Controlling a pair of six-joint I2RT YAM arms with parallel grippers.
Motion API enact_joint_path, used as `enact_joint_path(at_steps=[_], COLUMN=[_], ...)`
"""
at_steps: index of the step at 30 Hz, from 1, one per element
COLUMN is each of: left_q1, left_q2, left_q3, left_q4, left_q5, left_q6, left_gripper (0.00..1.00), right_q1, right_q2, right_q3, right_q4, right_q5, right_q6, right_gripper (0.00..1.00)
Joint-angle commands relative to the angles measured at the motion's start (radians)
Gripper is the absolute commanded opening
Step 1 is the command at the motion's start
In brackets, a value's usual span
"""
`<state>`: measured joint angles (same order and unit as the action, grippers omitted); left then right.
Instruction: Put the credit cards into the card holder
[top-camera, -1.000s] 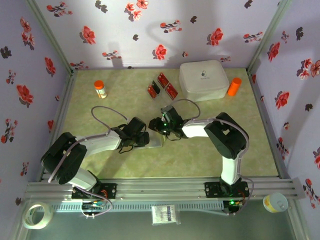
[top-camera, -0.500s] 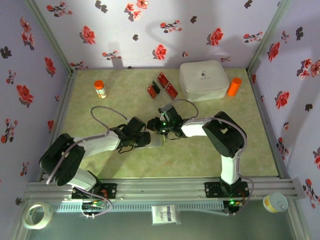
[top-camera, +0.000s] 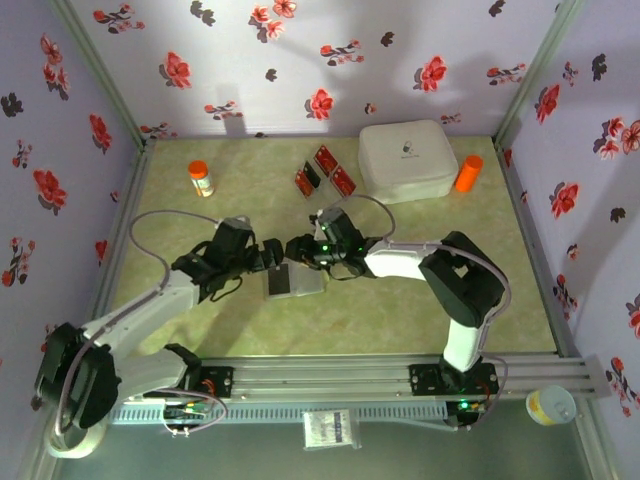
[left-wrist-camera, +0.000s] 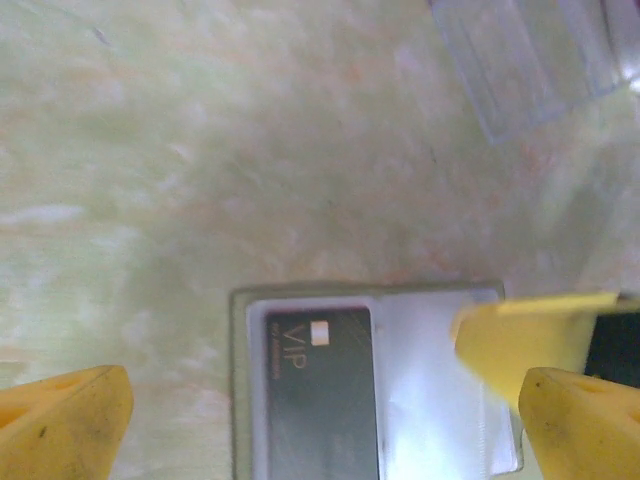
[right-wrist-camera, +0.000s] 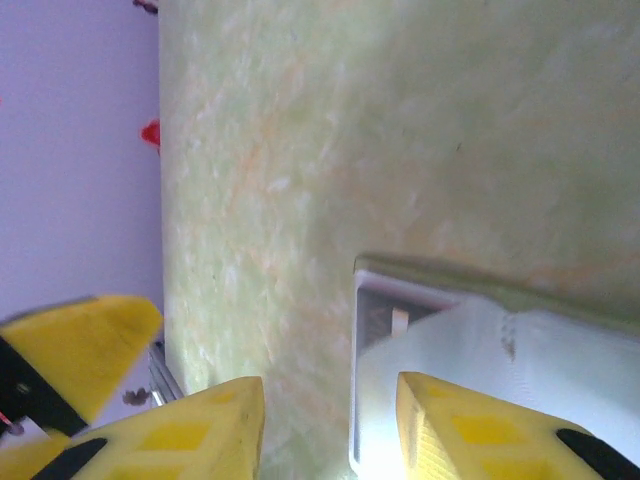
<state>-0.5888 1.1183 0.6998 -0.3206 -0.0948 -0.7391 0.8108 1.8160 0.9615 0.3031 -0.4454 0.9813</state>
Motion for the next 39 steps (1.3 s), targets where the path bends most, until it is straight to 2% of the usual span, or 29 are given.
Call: enact_joint_path(at_steps=[1, 9, 21, 30, 39], left_q1=[0.04, 0.089, 0.106, 0.107, 0.107], left_q2=[-0.047, -0.096, -0.094, -0.098, -0.088], left_q3=[-0.017, -0.052, -0.092, -0.114, -0.119], left_q4=[-0.068, -0.081, -0.058, -0.051, -0.039], left_q5=[-0.005, 0.018, 0.033, 0.036, 0.048], left_q6=[0.03, 0.025, 0.015, 0.009, 0.01], left_gripper=[1.0, 1.0, 1.0, 1.0, 1.0], right_q1=[0.029, 0.071, 0.078, 0.042, -0.026], right_q2=[-0.012, 0.087, 0.164, 0.121, -0.032], right_q3=[0.041, 0.103, 0.153, 0.22, 0.114], right_q4=[-0.062, -0.017, 0.038, -0.023, -0.012], right_q5=[0.016, 0.02, -0.001, -0.007, 0.012], right_q6=[-0.012, 0.031, 0.06, 0.026, 0.003], right_gripper=[0.41, 0.42, 0.44, 0.44, 0.44])
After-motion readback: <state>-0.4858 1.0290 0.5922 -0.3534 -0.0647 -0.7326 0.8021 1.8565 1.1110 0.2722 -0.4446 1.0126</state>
